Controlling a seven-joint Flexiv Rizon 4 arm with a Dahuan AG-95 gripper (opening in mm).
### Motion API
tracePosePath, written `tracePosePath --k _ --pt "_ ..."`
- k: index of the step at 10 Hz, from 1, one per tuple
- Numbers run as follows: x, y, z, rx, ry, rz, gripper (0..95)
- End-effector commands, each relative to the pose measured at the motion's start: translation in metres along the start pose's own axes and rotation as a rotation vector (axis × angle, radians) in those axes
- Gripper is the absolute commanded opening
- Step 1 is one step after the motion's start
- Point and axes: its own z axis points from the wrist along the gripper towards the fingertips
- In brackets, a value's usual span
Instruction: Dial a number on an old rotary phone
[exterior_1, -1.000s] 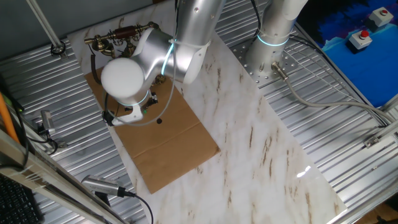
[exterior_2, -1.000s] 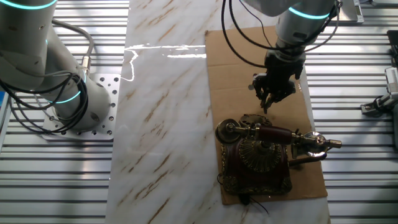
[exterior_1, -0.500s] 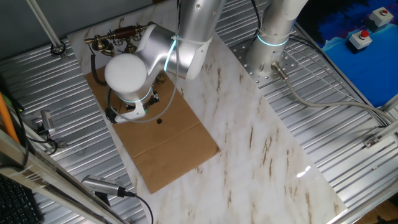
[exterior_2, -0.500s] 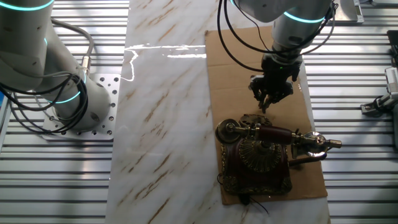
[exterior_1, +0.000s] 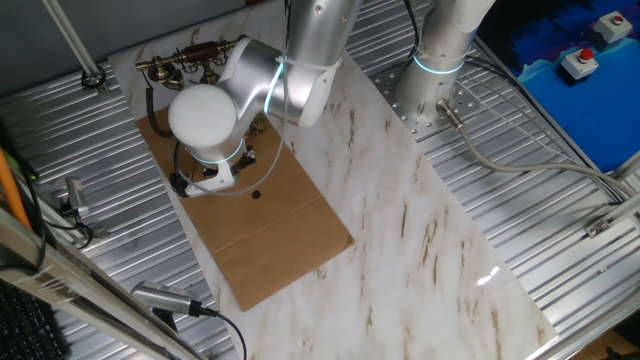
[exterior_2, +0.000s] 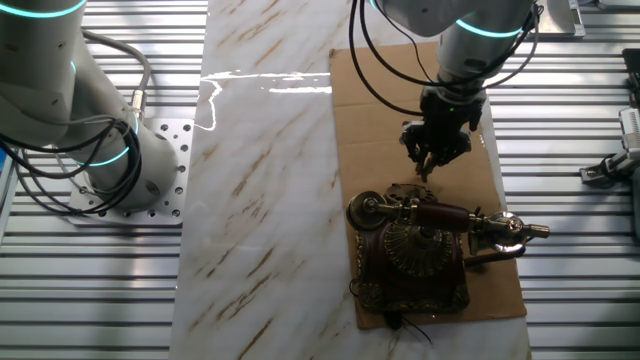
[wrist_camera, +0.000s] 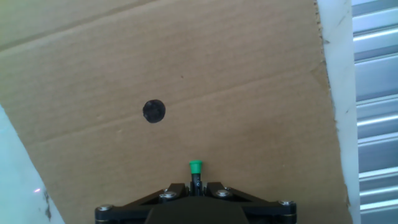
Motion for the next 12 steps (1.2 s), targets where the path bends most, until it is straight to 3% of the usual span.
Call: tracePosePath --k 1,4,5,10,11,12 --pt "-0.0003 -0.0002 0.0002 -0.001 0.000 -0.003 0.0" --pt "-0.0001 -0.0001 0.0001 0.000 -0.002 -0.005 0.0" --pt "-0.0001 0.0000 0.0001 0.000 -0.002 -0.007 19.0" --pt "0.0007 0.0015 0.0010 0.008 -0.003 -0.005 19.0" --pt "0.0010 0.0023 0.0018 0.010 0.001 0.010 0.0" --pt "0.0010 0.0029 0.0023 0.011 -0.002 0.007 0.0"
